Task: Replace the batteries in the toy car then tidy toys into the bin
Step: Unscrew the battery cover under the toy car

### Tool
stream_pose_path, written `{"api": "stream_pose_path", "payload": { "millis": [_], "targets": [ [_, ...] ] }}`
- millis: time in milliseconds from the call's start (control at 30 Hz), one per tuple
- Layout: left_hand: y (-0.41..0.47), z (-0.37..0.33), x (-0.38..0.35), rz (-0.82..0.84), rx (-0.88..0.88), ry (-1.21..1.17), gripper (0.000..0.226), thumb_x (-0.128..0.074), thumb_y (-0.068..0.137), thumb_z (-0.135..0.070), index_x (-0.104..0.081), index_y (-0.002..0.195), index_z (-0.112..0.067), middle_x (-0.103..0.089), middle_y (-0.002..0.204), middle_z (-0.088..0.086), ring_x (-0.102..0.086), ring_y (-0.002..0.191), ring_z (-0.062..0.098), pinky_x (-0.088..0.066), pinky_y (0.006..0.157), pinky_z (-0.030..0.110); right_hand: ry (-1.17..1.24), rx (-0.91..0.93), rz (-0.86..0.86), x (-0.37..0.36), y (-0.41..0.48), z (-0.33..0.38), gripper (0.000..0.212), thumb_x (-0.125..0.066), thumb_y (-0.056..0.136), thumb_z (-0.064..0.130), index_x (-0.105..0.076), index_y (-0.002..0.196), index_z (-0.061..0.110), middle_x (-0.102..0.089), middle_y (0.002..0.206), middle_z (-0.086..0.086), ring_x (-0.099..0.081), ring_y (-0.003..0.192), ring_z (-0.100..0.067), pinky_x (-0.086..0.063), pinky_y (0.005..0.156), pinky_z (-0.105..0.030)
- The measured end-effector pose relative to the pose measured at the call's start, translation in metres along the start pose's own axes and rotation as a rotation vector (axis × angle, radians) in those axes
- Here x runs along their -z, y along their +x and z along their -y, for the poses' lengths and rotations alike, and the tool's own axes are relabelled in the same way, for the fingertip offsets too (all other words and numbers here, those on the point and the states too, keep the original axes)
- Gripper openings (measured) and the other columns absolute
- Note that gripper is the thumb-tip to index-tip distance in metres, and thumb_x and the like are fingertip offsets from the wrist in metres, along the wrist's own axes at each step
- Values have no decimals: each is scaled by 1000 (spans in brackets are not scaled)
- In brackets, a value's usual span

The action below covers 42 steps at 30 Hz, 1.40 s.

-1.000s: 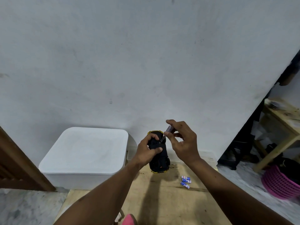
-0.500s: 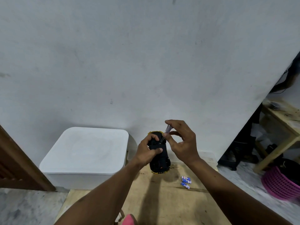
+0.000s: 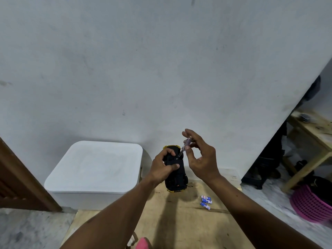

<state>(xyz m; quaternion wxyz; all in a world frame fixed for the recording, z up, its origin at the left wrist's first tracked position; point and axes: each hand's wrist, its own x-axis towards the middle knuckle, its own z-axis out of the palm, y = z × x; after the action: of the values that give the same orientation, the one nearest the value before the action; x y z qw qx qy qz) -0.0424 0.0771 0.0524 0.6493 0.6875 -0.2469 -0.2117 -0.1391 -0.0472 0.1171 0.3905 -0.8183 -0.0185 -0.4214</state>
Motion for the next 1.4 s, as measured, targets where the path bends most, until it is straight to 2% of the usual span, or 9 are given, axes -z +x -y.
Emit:
{"api": "stream_pose_path", "payload": {
  "millis": [167,333,433,567,733,900,1100,1233,1400],
  "targets": [
    [1,1,1,3,0,9,33,-75,65,-11,-59,92,-24,-67,100,-1,-62,90,19,-57,88,49,4,7,-30,0,5,-1,46,-70,82,-10,-66,121,15,-61,97,-2,-66,88,-19,-59,70,-41],
    [2,0,-1,5,-2,1,34,-75,65,-11,-59,93,-21,-67,102,2,-62,89,18,-57,87,50,39,-19,8,0,3,2,52,-67,85,-9,-60,131,15,-67,106,-2,-67,101,-17,-60,80,-36],
    [2,0,1,2,6,1,33,-75,65,-12,-60,92,-24,-68,102,2,-62,91,20,-58,88,49,38,-17,-13,0,6,0,49,-72,81,-8,-66,123,16,-62,96,-2,-66,89,-18,-61,72,-40],
    [3,0,2,-2,12,-3,33,-75,66,-11,-60,92,-24,-68,106,5,-63,94,22,-58,88,48,44,-57,11,-2,5,1,53,-63,86,-11,-59,132,16,-64,97,-2,-67,95,-21,-62,71,-35],
    [4,-1,3,2,8,10,33,-75,65,-12,-60,91,-26,-68,105,2,-64,96,23,-58,89,47,36,-57,-51,1,7,1,41,-75,83,-1,-65,120,16,-61,93,-4,-67,86,-20,-62,64,-36],
    [5,2,3,-3,15,13,33,-75,63,-13,-60,88,-29,-67,102,2,-62,91,20,-56,89,48,37,-112,-15,1,7,-3,60,-59,87,-13,-51,141,13,-65,95,-8,-68,96,-18,-59,73,-22],
    [6,1,3,9,18,-1,33,-74,65,-12,-60,91,-25,-67,102,0,-62,91,19,-57,88,44,4,-61,-15,2,8,-4,54,-69,86,-5,-58,135,16,-70,101,-2,-69,100,-12,-61,73,-33],
    [7,0,0,12,7,-16,33,-74,64,-10,-60,91,-23,-66,99,-2,-61,88,17,-57,84,40,29,-59,36,-2,9,2,57,-61,89,-8,-51,140,16,-69,107,0,-68,106,-14,-59,80,-26],
    [8,0,2,11,-15,-16,33,-74,64,-10,-60,92,-21,-67,100,-3,-62,89,16,-57,85,40,-2,-9,-14,-2,13,-2,48,-74,81,-4,-65,125,14,-61,93,1,-64,82,-18,-60,71,-39]
  ]
}}
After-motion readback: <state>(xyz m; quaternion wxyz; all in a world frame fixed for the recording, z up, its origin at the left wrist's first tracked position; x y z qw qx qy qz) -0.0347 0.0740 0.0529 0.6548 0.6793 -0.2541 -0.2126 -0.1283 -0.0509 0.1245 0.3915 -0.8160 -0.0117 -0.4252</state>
